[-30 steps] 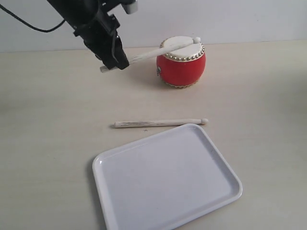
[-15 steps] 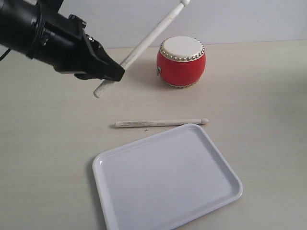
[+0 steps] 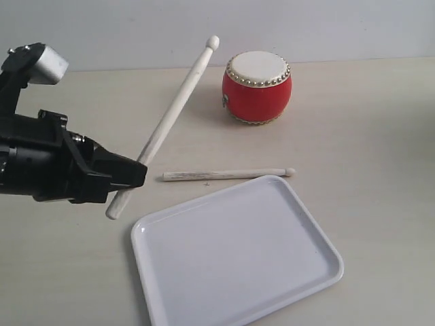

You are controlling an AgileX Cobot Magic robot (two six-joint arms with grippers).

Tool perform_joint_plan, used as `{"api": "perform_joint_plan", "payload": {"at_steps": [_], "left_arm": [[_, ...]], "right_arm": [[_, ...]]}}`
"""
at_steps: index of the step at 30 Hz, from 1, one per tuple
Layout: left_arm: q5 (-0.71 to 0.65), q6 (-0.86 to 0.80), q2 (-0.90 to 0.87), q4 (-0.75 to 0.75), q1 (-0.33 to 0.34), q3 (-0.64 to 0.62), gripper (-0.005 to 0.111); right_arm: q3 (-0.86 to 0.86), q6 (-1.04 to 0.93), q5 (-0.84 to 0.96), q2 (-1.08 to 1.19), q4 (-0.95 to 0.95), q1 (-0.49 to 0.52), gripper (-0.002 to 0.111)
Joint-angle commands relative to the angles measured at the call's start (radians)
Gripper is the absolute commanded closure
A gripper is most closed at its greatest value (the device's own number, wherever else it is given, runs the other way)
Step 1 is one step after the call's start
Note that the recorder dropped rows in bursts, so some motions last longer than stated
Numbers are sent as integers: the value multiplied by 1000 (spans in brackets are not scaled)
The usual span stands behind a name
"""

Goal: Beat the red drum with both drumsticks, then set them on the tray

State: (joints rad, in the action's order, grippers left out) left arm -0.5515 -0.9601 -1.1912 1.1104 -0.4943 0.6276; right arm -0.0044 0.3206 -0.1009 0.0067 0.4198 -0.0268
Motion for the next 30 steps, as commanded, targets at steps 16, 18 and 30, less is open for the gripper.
{"api": "perform_joint_plan", "payload": {"at_steps": [16, 18, 30], "left_arm": [[12, -287, 20, 430, -6, -22, 107], [7, -435, 18, 598, -6, -22, 107], [-56, -498, -46, 634, -6, -22, 107]], "right_arm": [[-447, -912, 553, 587, 713, 4, 108], [-498, -1268, 832, 792, 1023, 4, 108], [-611, -1468, 1287, 1381, 1089, -29, 91]]}}
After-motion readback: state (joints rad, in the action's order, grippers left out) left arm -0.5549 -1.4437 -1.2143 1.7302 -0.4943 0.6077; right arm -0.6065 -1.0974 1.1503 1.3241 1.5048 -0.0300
